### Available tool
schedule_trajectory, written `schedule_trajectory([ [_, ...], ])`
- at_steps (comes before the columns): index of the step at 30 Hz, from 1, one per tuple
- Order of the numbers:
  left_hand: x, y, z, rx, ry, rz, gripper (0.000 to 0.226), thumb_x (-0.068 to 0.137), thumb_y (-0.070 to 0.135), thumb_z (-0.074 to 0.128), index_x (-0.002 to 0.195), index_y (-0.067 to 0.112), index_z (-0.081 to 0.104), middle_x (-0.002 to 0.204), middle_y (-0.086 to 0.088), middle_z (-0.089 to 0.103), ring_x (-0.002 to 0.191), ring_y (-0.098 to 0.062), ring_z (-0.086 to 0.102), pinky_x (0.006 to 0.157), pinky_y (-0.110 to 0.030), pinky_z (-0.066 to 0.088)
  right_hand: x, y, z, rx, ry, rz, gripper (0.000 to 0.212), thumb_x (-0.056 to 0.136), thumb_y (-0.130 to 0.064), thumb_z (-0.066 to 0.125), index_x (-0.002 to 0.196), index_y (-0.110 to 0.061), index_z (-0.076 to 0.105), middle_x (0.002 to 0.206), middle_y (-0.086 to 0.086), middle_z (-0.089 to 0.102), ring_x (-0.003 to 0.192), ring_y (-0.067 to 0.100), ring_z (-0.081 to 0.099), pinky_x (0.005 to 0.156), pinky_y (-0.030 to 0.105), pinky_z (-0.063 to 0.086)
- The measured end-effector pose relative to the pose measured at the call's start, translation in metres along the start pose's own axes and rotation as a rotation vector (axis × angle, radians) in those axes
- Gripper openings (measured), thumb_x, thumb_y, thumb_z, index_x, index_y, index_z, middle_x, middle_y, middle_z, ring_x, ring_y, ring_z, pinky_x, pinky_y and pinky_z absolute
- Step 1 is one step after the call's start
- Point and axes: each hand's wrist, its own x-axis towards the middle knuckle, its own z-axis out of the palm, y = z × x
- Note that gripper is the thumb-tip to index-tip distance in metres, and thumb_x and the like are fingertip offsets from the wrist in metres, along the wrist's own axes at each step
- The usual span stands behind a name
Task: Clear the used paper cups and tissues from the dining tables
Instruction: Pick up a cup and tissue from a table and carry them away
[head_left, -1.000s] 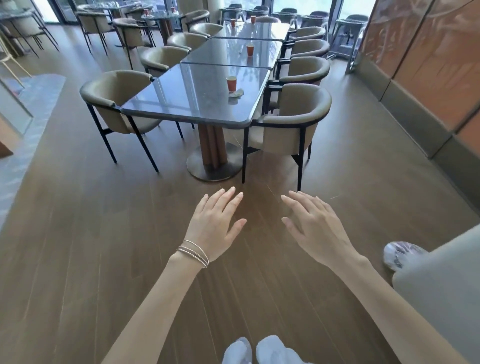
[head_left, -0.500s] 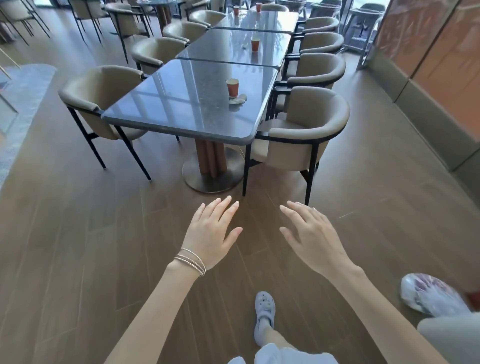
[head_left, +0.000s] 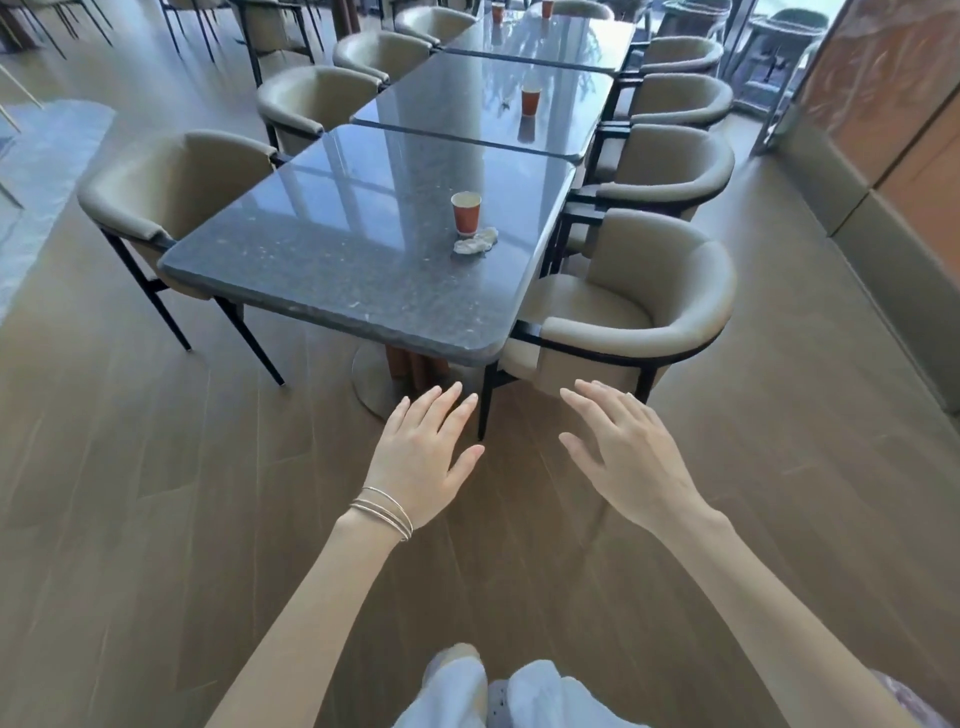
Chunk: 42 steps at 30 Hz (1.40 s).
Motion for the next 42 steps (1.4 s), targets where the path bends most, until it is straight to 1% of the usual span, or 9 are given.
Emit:
schedule_trajectory([
  [8, 0.105, -0.053, 0.034, 0.021, -0.046, -0.003, 0.055, 0.095, 0.046, 0.034, 0.144, 0.023, 0.026, 0.152, 0.0, 0.026, 0.141, -0.019, 0.021, 0.115, -0.039, 0.014, 0.095, 0.042, 0.049, 0.012, -0.083, 0.009, 0.046, 0.089, -0.033, 0.057, 0.132, -0.017, 0.049, 0.138, 0.004, 0.049, 0.131, 0.022, 0.041, 0.109, 0.042, 0.031],
  [12, 0.172, -0.088, 0.033, 0.027, -0.056, -0.003, 0.056, 0.095, 0.046, 0.032, 0.145, 0.023, 0.023, 0.153, 0.001, 0.022, 0.142, -0.018, 0.018, 0.116, -0.038, 0.011, 0.171, 0.055, 0.058, 0.001, -0.102, -0.001, 0.047, 0.09, -0.035, 0.055, 0.133, -0.018, 0.047, 0.139, 0.003, 0.047, 0.132, 0.02, 0.039, 0.11, 0.04, 0.029],
  [17, 0.259, -0.13, 0.025, 0.04, -0.045, 0.004, 0.056, 0.096, 0.046, 0.032, 0.146, 0.023, 0.021, 0.154, 0.002, 0.021, 0.141, -0.016, 0.016, 0.115, -0.037, 0.01, 0.272, 0.067, 0.065, 0.022, -0.084, -0.027, 0.045, 0.089, -0.034, 0.057, 0.13, -0.018, 0.05, 0.137, 0.003, 0.05, 0.13, 0.02, 0.041, 0.109, 0.04, 0.029],
  [21, 0.308, -0.148, 0.03, 0.028, -0.053, 0.006, 0.056, 0.095, 0.044, 0.036, 0.145, 0.021, 0.025, 0.153, 0.0, 0.024, 0.141, -0.018, 0.02, 0.115, -0.039, 0.012, 0.323, 0.081, 0.08, 0.035, -0.058, -0.015, 0.044, 0.087, -0.034, 0.061, 0.127, -0.016, 0.054, 0.133, 0.003, 0.053, 0.126, 0.021, 0.047, 0.105, 0.042, 0.035],
  [24, 0.335, -0.158, 0.042, -0.011, -0.063, -0.013, 0.055, 0.094, 0.042, 0.041, 0.143, 0.019, 0.03, 0.151, -0.002, 0.029, 0.139, -0.02, 0.025, 0.115, -0.04, 0.016, 0.354, 0.094, 0.096, 0.06, -0.095, -0.011, 0.045, 0.087, -0.035, 0.06, 0.127, -0.016, 0.053, 0.133, 0.003, 0.053, 0.125, 0.022, 0.047, 0.103, 0.043, 0.037],
  [27, 0.363, -0.172, 0.06, 0.002, -0.095, -0.047, 0.056, 0.095, 0.044, 0.036, 0.145, 0.022, 0.024, 0.153, 0.0, 0.023, 0.141, -0.017, 0.02, 0.115, -0.037, 0.012, 0.386, 0.112, 0.115, 0.068, -0.14, -0.019, 0.046, 0.087, -0.036, 0.06, 0.127, -0.017, 0.052, 0.133, 0.004, 0.053, 0.124, 0.023, 0.047, 0.102, 0.043, 0.038],
  [35, 0.461, -0.196, 0.082, -0.057, -0.084, -0.162, 0.056, 0.094, 0.04, 0.043, 0.143, 0.016, 0.03, 0.152, -0.006, 0.025, 0.139, -0.023, 0.025, 0.114, -0.039, 0.017, 0.49, 0.16, 0.159, 0.096, -0.265, -0.086, 0.047, 0.089, -0.041, 0.054, 0.131, -0.021, 0.047, 0.139, -0.001, 0.047, 0.129, 0.02, 0.04, 0.102, 0.034, 0.034],
  [38, 0.503, -0.206, 0.092, -0.074, -0.07, -0.214, 0.058, 0.095, 0.044, 0.038, 0.145, 0.018, 0.025, 0.154, -0.003, 0.02, 0.14, -0.019, 0.019, 0.116, -0.035, 0.014, 0.531, 0.173, 0.177, 0.129, -0.293, -0.123, 0.047, 0.088, -0.041, 0.057, 0.129, -0.02, 0.049, 0.137, -0.001, 0.049, 0.127, 0.02, 0.043, 0.1, 0.036, 0.037],
  [42, 0.552, -0.223, 0.112, -0.113, -0.033, -0.295, 0.065, 0.092, 0.05, 0.04, 0.145, 0.017, 0.023, 0.154, -0.003, 0.018, 0.141, -0.019, 0.019, 0.114, -0.033, 0.016, 0.574, 0.186, 0.214, 0.184, -0.271, -0.156, 0.042, 0.084, -0.038, 0.063, 0.122, -0.02, 0.055, 0.132, -0.002, 0.053, 0.122, 0.021, 0.048, 0.094, 0.037, 0.042],
])
